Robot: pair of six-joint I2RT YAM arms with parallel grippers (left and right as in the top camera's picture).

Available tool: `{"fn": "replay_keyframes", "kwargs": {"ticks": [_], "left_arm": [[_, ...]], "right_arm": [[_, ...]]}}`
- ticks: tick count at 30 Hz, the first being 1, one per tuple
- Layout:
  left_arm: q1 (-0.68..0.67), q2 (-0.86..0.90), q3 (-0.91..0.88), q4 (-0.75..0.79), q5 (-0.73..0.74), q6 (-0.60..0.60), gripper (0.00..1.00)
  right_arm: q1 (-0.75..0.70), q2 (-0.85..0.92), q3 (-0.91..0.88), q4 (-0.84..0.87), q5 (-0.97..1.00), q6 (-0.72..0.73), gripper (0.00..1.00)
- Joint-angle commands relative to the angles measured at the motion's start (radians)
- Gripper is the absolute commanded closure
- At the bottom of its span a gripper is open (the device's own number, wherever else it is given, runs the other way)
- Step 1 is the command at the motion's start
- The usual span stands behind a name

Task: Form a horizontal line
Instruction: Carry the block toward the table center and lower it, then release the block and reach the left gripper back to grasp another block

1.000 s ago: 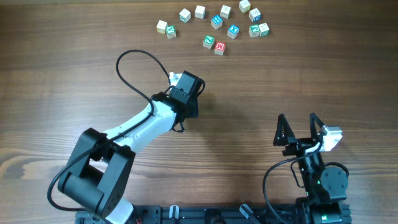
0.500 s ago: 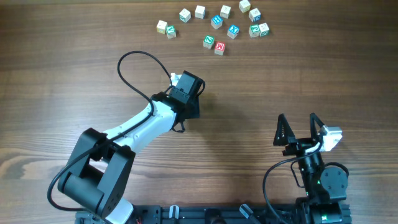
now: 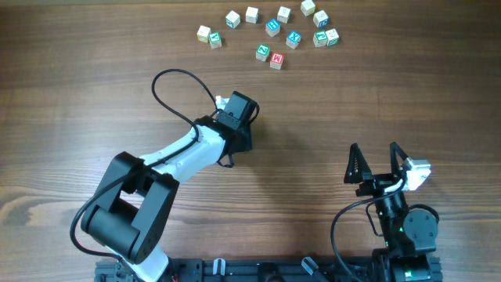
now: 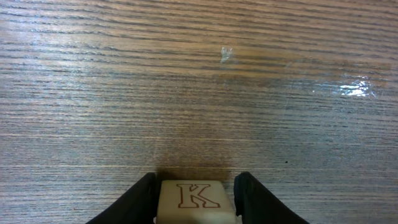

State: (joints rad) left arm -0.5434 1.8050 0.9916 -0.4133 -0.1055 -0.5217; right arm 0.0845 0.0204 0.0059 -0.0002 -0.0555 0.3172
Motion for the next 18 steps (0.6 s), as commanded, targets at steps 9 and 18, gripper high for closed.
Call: {"fn": "replay_keyframes", "kwargs": {"ticks": [9, 18], "left_arm": [[-0.004, 0.016, -0.005, -0.005, 0.027, -0.005, 0.48], [0.016, -0.116, 0.132, 0.003, 0.022, 0.183, 0.05]], "right_arm": [[0.004, -0.003, -0.001, 0.002, 0.003, 0.004, 0.00], [0.004, -0.003, -0.001, 0.002, 0.003, 0.004, 0.00]]}}
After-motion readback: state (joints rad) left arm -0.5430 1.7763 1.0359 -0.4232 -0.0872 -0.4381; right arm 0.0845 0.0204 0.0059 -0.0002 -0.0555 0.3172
